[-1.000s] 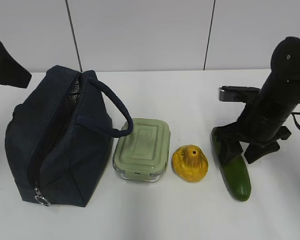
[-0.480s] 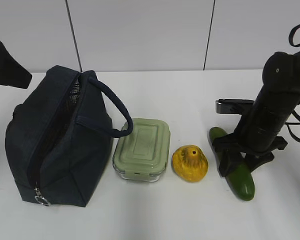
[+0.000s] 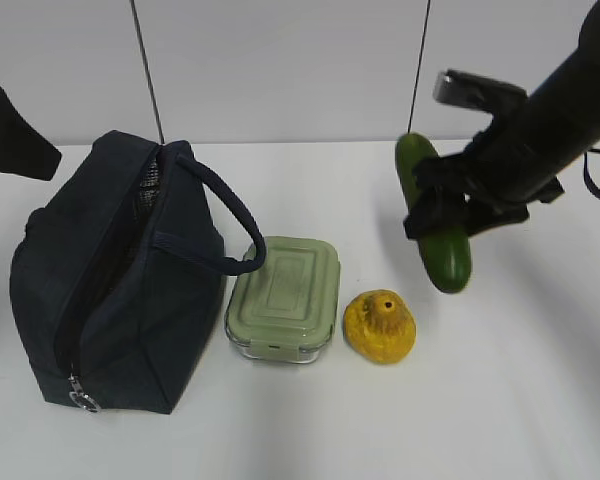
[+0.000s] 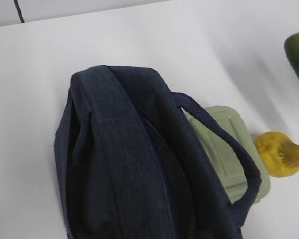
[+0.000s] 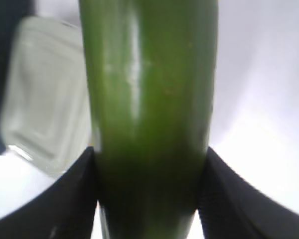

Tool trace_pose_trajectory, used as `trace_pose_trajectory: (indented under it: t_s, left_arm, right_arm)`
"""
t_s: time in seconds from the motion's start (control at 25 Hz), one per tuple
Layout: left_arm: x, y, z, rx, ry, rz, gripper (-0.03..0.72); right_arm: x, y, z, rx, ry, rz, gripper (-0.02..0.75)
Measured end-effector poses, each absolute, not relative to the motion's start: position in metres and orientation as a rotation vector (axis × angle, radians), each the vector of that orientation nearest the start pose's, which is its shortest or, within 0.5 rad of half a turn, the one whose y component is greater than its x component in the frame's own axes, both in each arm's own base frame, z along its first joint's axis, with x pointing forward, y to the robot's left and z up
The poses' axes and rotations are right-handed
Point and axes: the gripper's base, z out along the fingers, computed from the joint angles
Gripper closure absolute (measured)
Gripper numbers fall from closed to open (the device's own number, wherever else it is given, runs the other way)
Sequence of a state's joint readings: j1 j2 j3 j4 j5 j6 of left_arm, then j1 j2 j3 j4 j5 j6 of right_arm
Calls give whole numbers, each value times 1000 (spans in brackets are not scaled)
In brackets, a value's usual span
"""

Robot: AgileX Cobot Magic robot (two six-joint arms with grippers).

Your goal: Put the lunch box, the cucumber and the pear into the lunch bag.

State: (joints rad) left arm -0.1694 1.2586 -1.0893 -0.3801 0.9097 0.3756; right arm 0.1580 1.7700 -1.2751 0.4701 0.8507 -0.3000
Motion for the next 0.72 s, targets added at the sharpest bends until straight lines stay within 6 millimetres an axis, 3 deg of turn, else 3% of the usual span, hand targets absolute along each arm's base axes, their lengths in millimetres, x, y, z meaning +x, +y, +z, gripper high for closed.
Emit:
trace_pose_trajectory:
  t_s: [0.16,0.36,0.44,0.56,0.72]
  left_arm:
    - [244,-68,334,502,2461,-381,389]
    - [244,-68,333,508,2463,-370,388]
    - [243,-68,332,518,2479,-372,388]
    - [244,-69,324,549,2545,-383,388]
    - [245,-68,313,573,2611,-383,387]
  right_arm:
    - [352,130,277,-399,2593,729,342]
    - [335,200,311,-559,2431,900,342]
    - [329,219,320,-592,2375,933,342]
    - [323,241,327,-637,2330,964,343]
    - [323,246,326,-632,2330,980,343]
